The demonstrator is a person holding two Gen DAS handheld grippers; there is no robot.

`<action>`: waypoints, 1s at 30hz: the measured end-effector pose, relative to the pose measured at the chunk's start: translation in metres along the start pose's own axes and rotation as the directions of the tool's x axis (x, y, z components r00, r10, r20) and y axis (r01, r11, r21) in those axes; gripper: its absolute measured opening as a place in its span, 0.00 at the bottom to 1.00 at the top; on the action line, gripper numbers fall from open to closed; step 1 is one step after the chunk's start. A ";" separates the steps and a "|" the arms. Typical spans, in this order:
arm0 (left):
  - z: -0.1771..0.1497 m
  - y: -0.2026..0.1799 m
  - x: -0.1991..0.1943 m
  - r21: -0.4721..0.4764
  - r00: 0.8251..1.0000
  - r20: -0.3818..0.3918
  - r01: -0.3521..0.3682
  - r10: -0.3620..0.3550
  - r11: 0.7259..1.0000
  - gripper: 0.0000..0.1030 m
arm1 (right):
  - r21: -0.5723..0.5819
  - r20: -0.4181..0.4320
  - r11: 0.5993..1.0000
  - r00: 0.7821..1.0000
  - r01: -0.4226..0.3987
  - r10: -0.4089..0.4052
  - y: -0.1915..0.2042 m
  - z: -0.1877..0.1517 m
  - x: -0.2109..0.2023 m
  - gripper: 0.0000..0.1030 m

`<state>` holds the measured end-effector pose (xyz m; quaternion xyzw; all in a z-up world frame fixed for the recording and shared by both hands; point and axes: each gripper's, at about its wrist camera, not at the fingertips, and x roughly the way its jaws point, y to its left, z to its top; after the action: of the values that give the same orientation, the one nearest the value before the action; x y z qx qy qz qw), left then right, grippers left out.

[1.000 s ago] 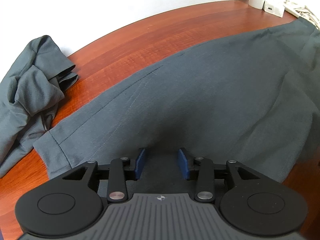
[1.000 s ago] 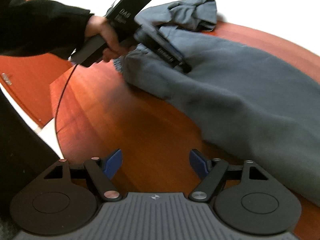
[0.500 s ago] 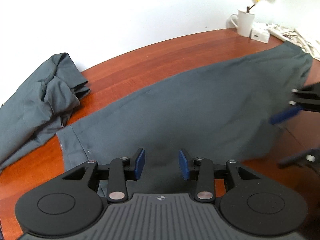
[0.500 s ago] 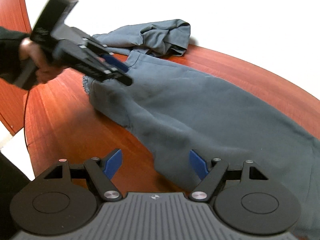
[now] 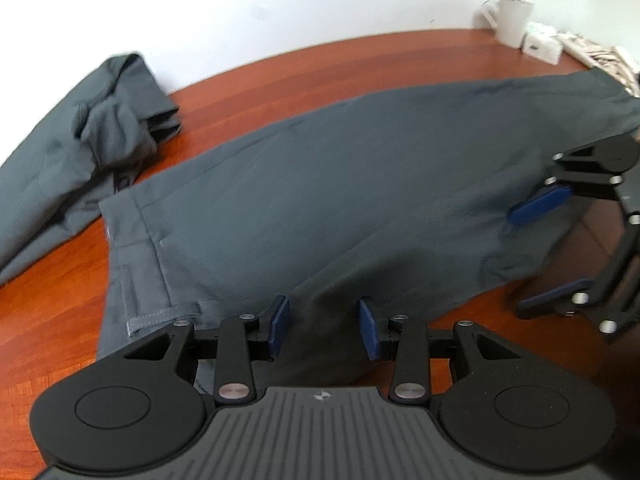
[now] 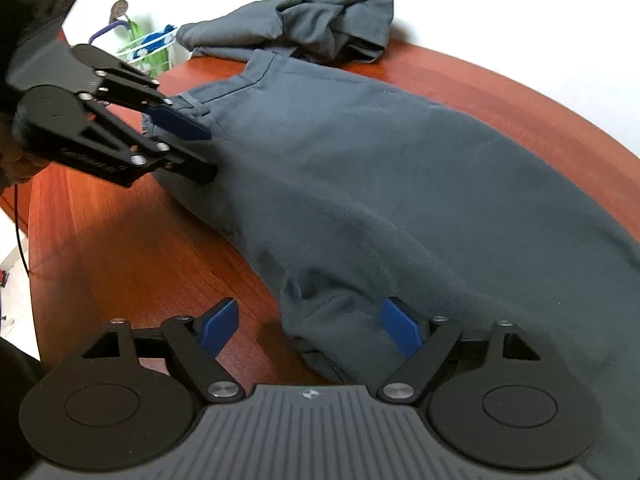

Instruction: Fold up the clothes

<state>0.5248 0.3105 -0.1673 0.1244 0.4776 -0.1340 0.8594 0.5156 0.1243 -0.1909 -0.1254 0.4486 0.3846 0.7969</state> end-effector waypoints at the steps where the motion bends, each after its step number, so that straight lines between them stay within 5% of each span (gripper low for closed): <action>1: 0.000 0.003 0.005 -0.006 1.000 -0.014 -0.010 0.010 1.000 0.38 | 0.001 -0.003 1.000 1.000 -0.001 0.001 -0.001 0.000 0.001 0.86; 19: -0.024 0.021 -0.020 -0.012 0.999 -0.046 0.015 -0.015 1.000 0.41 | 0.043 -0.045 0.999 0.999 -0.007 0.009 0.002 -0.011 -0.010 0.81; 30: -0.001 0.082 -0.051 -0.215 0.996 0.084 -0.016 0.034 0.977 0.41 | 0.055 0.006 0.998 1.000 -0.010 0.010 0.005 -0.009 -0.041 0.80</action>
<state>0.5269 0.3931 -0.1168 0.0313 0.4496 -0.0763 0.8894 0.4937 0.1023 -0.1621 -0.0998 0.4573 0.3764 0.7995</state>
